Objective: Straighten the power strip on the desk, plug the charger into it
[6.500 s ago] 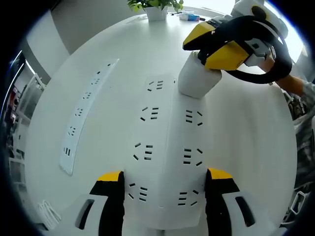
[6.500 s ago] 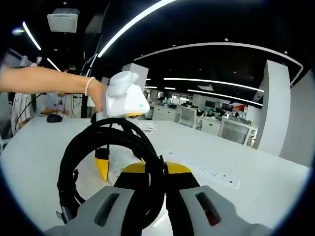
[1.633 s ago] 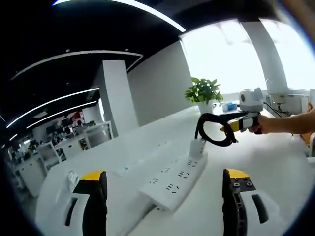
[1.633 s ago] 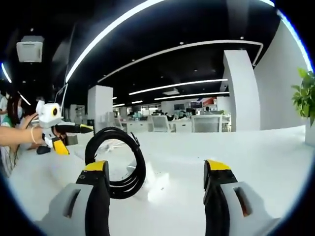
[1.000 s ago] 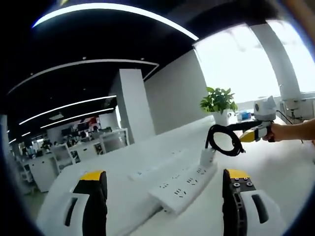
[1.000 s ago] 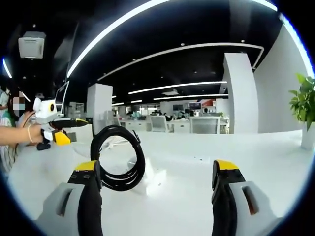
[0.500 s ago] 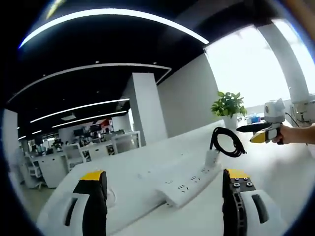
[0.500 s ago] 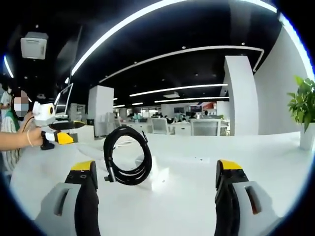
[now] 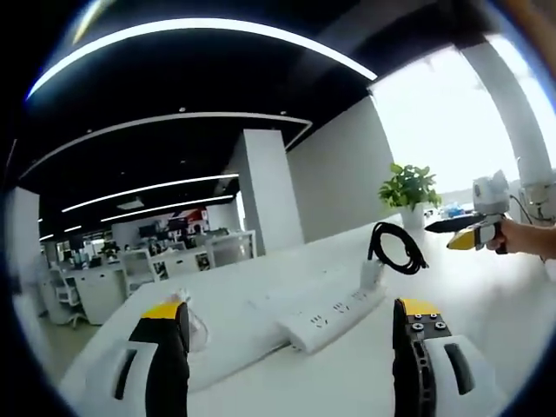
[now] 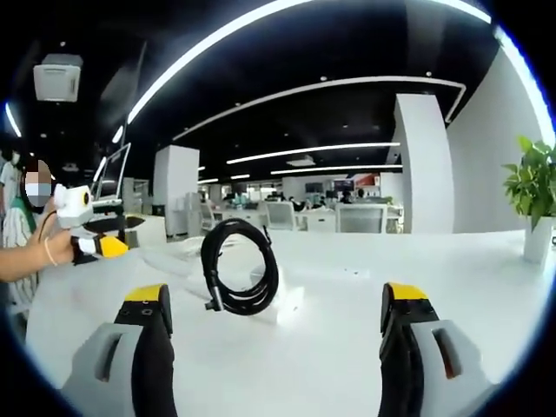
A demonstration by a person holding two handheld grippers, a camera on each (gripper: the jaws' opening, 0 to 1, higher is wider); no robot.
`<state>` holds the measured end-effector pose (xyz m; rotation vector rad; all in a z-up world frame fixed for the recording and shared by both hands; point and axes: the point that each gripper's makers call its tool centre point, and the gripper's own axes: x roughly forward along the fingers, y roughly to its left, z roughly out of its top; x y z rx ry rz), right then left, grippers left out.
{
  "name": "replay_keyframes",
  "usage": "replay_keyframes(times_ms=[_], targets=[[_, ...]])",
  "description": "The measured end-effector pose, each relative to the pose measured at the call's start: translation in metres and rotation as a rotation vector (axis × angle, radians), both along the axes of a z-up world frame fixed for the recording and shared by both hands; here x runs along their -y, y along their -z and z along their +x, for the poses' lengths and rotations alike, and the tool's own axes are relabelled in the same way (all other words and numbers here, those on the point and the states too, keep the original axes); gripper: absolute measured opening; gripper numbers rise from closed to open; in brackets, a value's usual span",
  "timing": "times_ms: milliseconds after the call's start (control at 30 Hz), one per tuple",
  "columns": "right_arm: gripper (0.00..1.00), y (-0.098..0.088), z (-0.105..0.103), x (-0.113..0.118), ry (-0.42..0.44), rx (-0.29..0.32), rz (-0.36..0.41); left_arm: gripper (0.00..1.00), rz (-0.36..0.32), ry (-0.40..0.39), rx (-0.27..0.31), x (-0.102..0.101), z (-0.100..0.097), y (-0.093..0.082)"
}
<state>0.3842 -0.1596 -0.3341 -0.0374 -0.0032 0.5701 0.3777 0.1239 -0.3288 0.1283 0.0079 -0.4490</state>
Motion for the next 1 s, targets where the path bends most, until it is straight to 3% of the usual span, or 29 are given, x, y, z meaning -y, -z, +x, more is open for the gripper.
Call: replay_keyframes(times_ms=[167,400,600,800,1000], targets=[[1.0,-0.003,-0.007,0.0,-0.004,-0.014,0.025,0.99,-0.018,-0.006,-0.002,-0.005,-0.006,0.003],[1.0,-0.013,-0.021,-0.002,-0.002,0.02,0.009,0.99,-0.059,-0.02,0.007,-0.01,-0.016,0.003],[1.0,-0.017,-0.032,-0.003,-0.005,0.034,-0.005,0.99,-0.001,-0.034,-0.004,-0.01,-0.027,0.012],[1.0,-0.024,-0.043,-0.002,0.001,0.04,0.012,0.99,-0.038,-0.034,0.013,-0.012,-0.04,0.005],[1.0,-0.018,-0.052,0.004,0.023,0.03,0.001,0.99,-0.046,-0.049,0.01,-0.017,-0.053,0.002]])
